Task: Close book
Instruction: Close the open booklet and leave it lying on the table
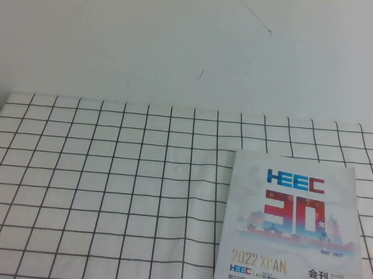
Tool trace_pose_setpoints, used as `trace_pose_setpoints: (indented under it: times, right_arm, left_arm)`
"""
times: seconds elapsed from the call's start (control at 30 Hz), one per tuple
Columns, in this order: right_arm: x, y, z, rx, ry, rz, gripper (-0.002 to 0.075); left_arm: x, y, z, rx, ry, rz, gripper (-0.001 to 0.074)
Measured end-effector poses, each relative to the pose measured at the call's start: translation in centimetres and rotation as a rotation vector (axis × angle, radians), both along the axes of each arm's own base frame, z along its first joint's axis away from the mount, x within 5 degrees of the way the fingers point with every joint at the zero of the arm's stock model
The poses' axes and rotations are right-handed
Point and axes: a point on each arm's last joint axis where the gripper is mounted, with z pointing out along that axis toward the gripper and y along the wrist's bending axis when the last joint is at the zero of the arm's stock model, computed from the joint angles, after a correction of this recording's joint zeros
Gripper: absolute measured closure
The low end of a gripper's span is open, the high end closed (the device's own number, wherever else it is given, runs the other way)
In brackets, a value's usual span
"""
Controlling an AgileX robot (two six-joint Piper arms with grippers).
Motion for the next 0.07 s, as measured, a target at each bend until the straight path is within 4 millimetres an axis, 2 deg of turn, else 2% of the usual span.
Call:
trace_pose_setpoints:
  times: [0.07]
  right_arm:
    - [0.00,0.06,0.00,0.007,0.000,0.009,0.0729]
  left_arm:
    - [0.00,0.00,0.00,0.000,0.000,0.000,0.0738]
